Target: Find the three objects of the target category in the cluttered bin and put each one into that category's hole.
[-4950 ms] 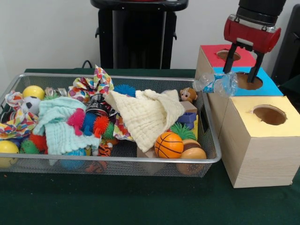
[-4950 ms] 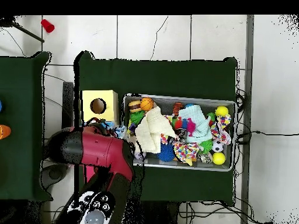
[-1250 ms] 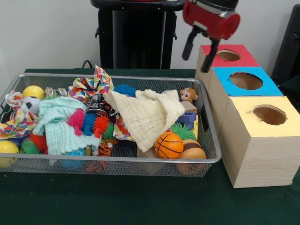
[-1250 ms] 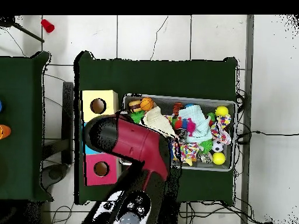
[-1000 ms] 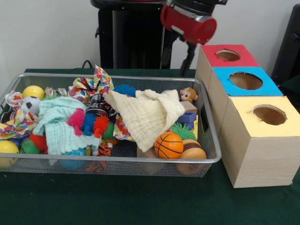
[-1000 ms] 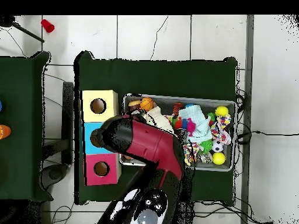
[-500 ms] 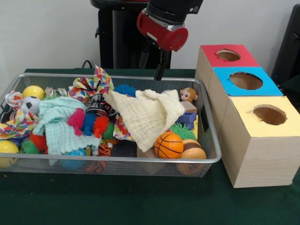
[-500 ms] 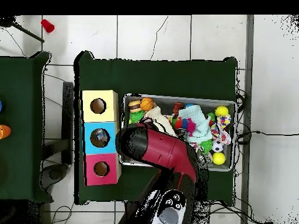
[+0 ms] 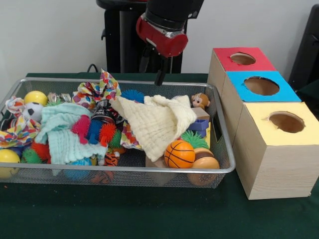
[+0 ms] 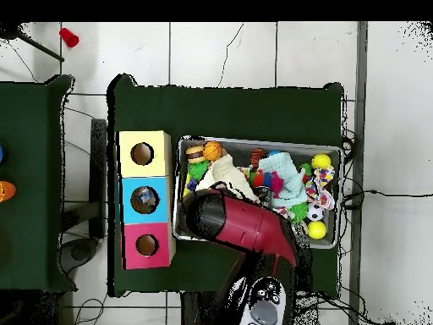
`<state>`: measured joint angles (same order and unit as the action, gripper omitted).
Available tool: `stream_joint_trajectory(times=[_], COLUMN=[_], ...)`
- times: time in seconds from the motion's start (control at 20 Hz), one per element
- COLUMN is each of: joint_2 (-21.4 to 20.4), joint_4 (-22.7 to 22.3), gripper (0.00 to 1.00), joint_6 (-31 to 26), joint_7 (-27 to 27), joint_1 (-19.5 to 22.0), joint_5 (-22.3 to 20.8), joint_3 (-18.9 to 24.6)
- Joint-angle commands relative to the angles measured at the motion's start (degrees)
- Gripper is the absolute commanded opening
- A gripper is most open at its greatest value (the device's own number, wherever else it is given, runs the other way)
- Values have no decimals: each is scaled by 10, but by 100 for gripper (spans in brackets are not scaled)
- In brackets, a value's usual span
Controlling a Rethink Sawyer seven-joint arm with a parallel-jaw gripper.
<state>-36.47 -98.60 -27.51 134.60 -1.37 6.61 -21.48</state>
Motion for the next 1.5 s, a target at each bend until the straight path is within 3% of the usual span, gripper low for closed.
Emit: stream_joint_trajectory(times=[0.05, 0.95, 1.2, 1.5], joint_2=[6, 25, 35, 47], joint_4=[-54, -51, -44, -21], gripper=[100, 100, 100, 100], joint_6=[41, 83, 110, 132], joint_7=[-36, -25, -41, -39], joint_1=[40, 101, 144, 160], joint_5=[-58, -149, -179, -215], joint_3=[70, 75, 107, 122])
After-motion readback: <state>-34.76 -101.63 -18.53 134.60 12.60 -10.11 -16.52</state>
